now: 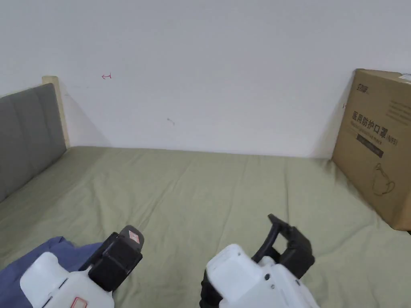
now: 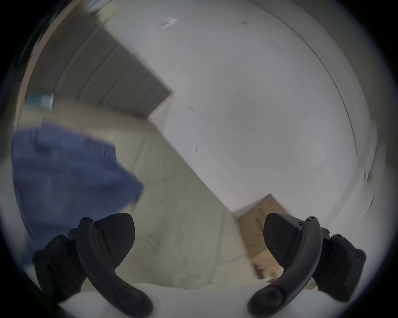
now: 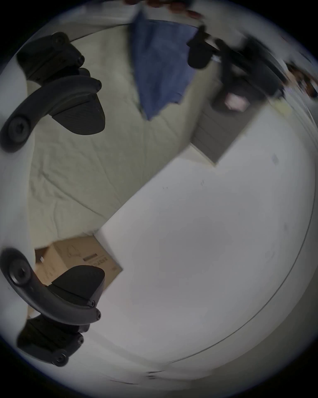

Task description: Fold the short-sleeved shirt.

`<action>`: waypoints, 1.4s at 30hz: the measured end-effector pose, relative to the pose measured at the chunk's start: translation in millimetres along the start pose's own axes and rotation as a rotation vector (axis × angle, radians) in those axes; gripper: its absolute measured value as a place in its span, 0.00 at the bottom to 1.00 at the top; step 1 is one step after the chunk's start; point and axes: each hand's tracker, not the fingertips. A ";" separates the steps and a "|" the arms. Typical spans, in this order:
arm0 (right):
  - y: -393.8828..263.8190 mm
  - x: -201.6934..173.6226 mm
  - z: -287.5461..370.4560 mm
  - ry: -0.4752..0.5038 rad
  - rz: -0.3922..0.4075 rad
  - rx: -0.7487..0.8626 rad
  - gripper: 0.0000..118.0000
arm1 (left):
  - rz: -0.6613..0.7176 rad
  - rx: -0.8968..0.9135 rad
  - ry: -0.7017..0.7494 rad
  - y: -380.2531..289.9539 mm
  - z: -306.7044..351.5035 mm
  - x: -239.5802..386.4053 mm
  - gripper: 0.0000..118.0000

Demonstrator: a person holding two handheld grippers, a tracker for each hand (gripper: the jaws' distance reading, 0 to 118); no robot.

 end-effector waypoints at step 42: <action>-31.5 63.4 7.7 -0.157 -0.725 -0.069 0.00 | -0.731 0.097 0.011 13.7 27.1 51.2 0.00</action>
